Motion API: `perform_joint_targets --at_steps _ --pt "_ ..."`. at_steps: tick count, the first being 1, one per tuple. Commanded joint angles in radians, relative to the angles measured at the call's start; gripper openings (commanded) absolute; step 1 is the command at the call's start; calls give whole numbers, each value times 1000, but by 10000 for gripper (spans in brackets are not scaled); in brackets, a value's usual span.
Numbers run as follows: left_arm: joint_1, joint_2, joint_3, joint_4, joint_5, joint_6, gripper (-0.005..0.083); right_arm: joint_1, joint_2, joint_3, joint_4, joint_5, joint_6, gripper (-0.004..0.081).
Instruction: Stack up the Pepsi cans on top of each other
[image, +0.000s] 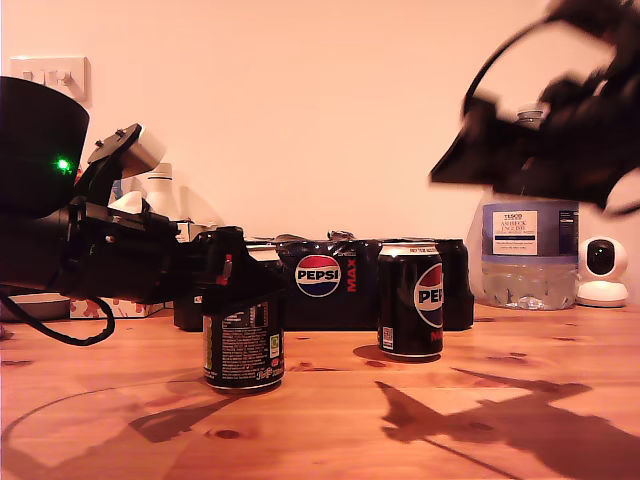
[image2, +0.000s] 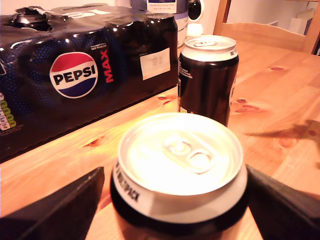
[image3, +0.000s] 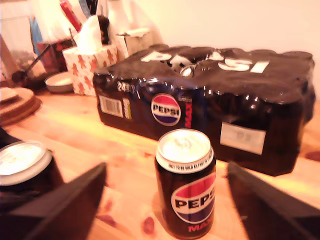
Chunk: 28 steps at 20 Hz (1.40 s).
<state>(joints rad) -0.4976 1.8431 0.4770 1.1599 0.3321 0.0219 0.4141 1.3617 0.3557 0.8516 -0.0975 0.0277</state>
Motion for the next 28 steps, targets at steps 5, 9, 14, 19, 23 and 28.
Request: perform_joint_targets --at_steps 5,9,14,19,23,28 --pt "-3 16 2 7 3 5 783 -35 232 109 128 0 -2 740" --pt "-3 16 2 7 3 5 783 -42 351 218 123 -5 0 740" --pt "-3 16 2 8 4 5 783 -42 477 319 122 -9 2 740" --pt "-3 16 2 7 3 5 783 -42 576 381 106 -9 2 740" --pt "-3 16 2 7 3 5 783 -42 581 382 101 -8 -3 740" --pt "-3 16 2 7 4 5 783 -41 591 388 59 -7 -10 730"
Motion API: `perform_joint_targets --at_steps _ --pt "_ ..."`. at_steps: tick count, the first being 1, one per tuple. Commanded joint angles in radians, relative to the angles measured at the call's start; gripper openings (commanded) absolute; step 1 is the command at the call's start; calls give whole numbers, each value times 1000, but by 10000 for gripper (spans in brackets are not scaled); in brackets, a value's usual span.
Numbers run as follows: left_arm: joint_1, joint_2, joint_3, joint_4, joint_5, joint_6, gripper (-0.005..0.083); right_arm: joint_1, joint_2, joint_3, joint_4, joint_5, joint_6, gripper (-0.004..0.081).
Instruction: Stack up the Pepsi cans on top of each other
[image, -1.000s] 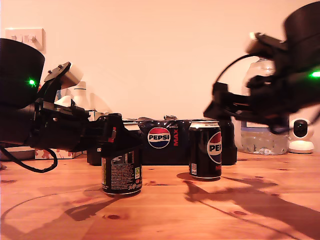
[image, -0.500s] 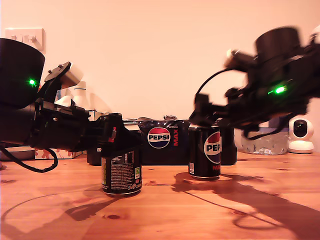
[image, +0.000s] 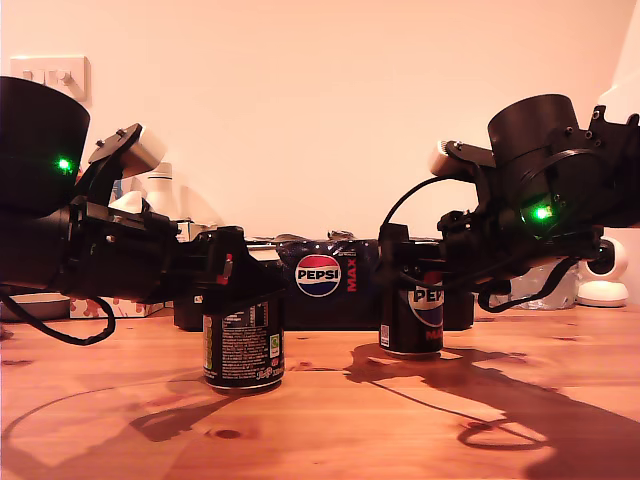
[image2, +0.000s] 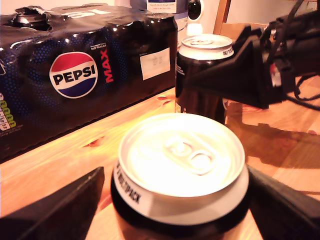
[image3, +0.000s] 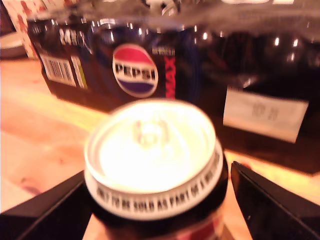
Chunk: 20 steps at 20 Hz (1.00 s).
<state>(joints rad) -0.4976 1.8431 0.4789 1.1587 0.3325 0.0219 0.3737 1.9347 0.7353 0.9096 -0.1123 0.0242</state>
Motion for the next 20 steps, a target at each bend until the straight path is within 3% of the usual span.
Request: perform_joint_targets --at_steps 1,3,5,7,20 --pt "-3 16 0 8 4 5 783 -1 26 13 -4 8 -6 699" --pt "-11 16 0 -1 8 4 783 -1 38 25 -8 10 -6 547" --pt "-24 16 1 -16 8 5 783 2 38 39 -13 11 -6 324" --pt "-45 16 0 -21 8 5 783 4 38 56 -13 10 -5 200" --pt "-220 16 0 -49 44 -21 783 8 37 67 -66 6 4 191"
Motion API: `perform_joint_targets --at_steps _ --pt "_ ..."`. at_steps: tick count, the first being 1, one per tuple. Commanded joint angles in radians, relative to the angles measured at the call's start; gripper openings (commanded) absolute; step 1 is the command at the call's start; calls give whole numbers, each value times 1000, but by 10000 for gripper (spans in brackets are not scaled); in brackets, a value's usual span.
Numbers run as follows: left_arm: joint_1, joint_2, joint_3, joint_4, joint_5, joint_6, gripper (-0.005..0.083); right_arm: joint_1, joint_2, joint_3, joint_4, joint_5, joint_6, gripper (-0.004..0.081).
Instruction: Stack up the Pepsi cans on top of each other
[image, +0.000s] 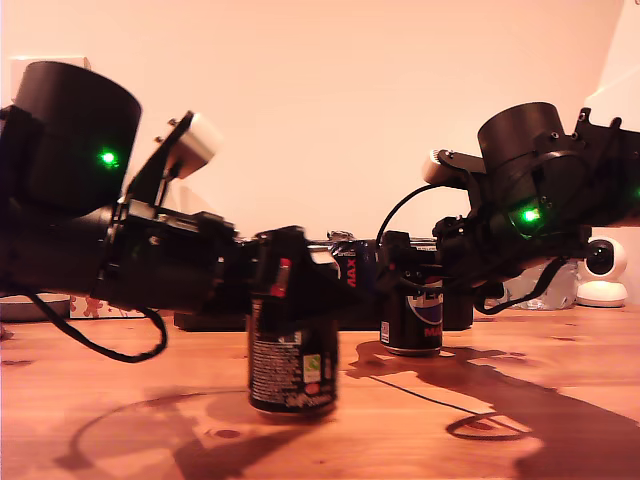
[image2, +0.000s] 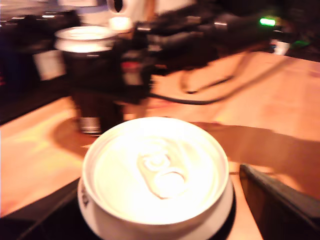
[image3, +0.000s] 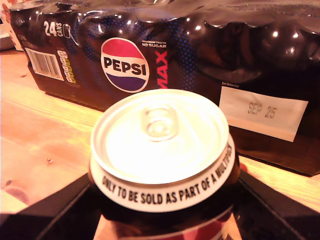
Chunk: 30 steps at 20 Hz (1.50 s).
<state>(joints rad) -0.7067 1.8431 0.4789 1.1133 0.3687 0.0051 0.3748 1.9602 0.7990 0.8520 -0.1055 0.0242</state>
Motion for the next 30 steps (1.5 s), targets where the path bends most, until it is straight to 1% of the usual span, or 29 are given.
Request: perform_joint_targets --at_steps 1,3,4,5,7,8,9,13,14,15,16,17,18,22,30 --pt "-14 16 0 -16 4 -1 782 7 11 3 -8 0 4 191" --pt "-13 16 0 -37 -1 3 770 10 3 3 -8 0 4 191" --pt "-9 16 0 -40 -5 3 731 11 -3 3 -8 0 4 190" --pt "-5 16 0 -41 -4 4 665 11 -11 3 -8 0 4 186" --pt "-2 16 0 -43 -3 7 454 11 -25 3 -10 -1 4 177" --pt "-2 16 0 -44 -2 23 392 11 -33 3 -17 -1 4 175" --pt "-2 16 0 -45 0 28 379 11 -42 3 -23 0 4 175" --pt "-2 16 0 -43 2 31 380 11 -86 3 -60 0 3 175" --pt "-2 16 0 -41 2 30 404 11 -96 3 -66 0 3 175" --pt "-2 16 0 -40 5 29 481 11 -106 3 -76 0 2 175" --pt "-3 16 0 -39 0 29 590 11 -114 3 -83 0 2 175" --pt "-3 16 0 -40 -2 29 657 12 -123 3 -94 0 2 175" --pt "-3 16 0 -38 2 29 671 14 -132 3 -106 0 2 175" --pt "-3 11 0 5 46 27 673 25 -165 3 -140 2 1 174" --pt "-2 -58 0 21 42 22 673 35 -200 3 -143 28 0 175"
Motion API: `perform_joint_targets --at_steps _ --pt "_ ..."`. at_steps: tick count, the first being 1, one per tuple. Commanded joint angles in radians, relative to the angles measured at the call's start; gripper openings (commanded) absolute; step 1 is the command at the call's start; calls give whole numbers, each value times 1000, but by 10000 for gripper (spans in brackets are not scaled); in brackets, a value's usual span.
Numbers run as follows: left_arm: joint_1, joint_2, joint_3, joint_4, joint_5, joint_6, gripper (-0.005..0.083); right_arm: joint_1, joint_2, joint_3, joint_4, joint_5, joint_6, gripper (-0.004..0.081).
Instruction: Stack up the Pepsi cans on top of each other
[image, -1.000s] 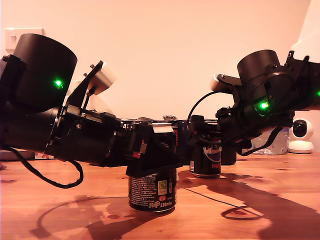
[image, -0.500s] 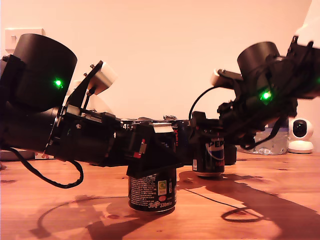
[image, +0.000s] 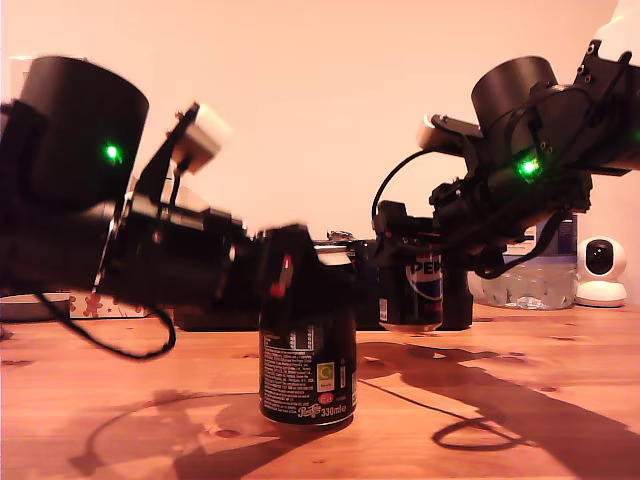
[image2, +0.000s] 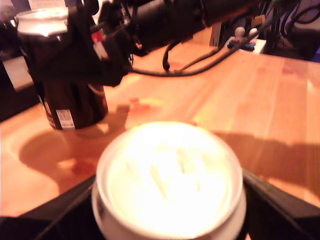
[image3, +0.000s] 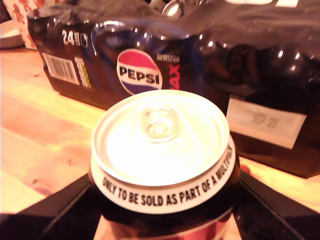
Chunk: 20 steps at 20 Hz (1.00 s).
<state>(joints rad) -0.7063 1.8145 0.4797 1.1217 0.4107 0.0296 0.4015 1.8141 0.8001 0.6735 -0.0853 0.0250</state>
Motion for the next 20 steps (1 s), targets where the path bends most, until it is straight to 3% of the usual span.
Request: perform_joint_targets --at_steps 1,9,12,14,16,17,18,20 --pt "-2 -43 0 13 -4 -2 673 9 -60 2 34 10 0 175" --pt "1 -203 0 -11 -14 -2 673 9 -181 2 -73 15 -35 175" --pt "14 -291 0 -104 -48 0 647 9 -264 2 -137 15 -49 175" --pt "33 -358 0 -195 -74 5 500 11 -327 2 -202 14 -51 174" --pt "57 -433 0 -285 -101 5 251 23 -400 2 -276 15 -51 174" --pt "68 -465 0 -328 -108 5 168 31 -434 2 -303 15 -48 174" --pt "79 -502 0 -375 -109 5 121 39 -470 2 -329 15 -48 174" --pt "100 -569 0 -449 -119 5 112 58 -537 2 -372 14 -47 174"
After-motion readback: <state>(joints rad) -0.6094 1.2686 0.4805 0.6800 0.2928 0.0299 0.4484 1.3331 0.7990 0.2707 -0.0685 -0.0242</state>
